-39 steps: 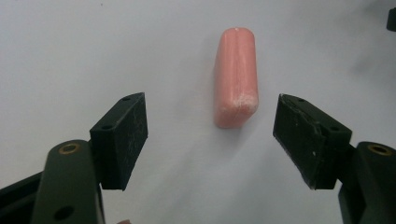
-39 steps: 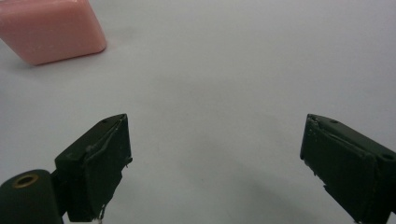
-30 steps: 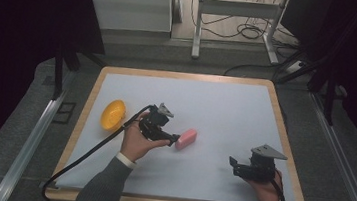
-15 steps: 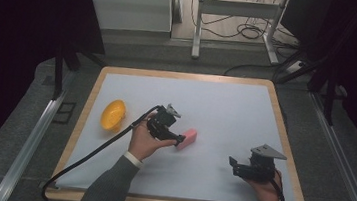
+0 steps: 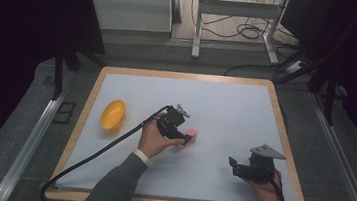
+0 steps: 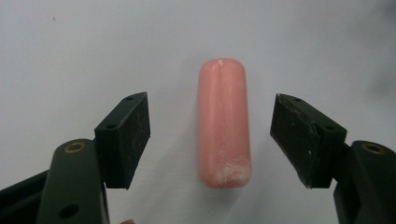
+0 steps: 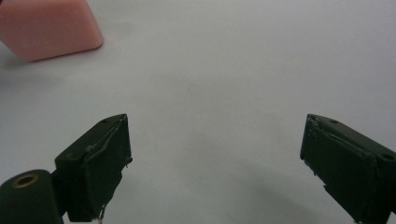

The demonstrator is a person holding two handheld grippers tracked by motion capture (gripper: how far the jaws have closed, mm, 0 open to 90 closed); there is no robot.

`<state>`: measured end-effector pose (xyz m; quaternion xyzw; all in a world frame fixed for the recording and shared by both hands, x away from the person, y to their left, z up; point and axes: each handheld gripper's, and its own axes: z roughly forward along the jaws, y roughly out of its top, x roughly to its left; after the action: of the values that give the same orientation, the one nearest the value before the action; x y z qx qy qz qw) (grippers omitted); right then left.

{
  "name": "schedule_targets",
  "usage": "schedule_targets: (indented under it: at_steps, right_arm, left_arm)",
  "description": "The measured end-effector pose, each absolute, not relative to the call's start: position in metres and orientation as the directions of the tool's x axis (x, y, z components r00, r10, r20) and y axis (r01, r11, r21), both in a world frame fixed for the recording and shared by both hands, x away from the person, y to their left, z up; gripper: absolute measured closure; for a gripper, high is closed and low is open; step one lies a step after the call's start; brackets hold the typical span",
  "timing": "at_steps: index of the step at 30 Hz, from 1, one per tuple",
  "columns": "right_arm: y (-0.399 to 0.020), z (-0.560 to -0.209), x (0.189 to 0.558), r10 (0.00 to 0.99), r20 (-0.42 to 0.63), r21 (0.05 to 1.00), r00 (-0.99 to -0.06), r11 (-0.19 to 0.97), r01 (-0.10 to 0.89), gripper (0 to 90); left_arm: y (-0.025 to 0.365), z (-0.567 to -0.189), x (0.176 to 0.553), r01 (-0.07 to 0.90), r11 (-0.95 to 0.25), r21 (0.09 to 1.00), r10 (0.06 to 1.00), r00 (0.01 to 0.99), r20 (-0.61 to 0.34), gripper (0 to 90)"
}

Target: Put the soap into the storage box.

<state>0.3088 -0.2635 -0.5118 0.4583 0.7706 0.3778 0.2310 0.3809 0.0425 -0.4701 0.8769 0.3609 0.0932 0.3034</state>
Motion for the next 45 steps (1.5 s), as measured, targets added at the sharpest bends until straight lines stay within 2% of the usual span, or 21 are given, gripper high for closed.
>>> schedule_targets:
  at_steps: [12,15,18,22,25,45]
  right_arm:
    - [-0.262,-0.514,0.31,0.88,-0.013,0.789,-0.475,0.301,0.536,8.3]
    - [-0.261,-0.514,0.31,0.88,-0.011,0.788,-0.475,0.3,0.538,8.3]
    - [-0.26,-0.515,0.31,0.879,-0.012,0.786,-0.477,0.303,0.539,8.3]
    - [-0.26,-0.514,0.31,0.879,-0.014,0.787,-0.477,0.304,0.538,8.3]
    - [-0.261,-0.514,0.31,0.879,-0.014,0.788,-0.477,0.303,0.536,8.3]
    - [-0.26,-0.514,0.31,0.88,-0.019,0.787,-0.474,0.306,0.535,8.3]
  left_arm:
    - [0.036,-0.49,0.393,0.618,-0.558,0.553,0.694,0.714,-0.097,30.2]
    - [0.034,-0.494,0.395,0.622,-0.562,0.545,0.694,0.713,-0.098,32.9]
    - [0.028,-0.496,0.394,0.616,-0.58,0.533,0.686,0.722,-0.087,37.5]
    - [0.024,-0.497,0.394,0.623,-0.579,0.526,0.693,0.716,-0.086,52.4]
    - [0.023,-0.498,0.393,0.625,-0.575,0.529,0.692,0.716,-0.094,59.7]
    - [0.039,-0.486,0.388,0.623,-0.549,0.557,0.71,0.699,-0.082,60.4]
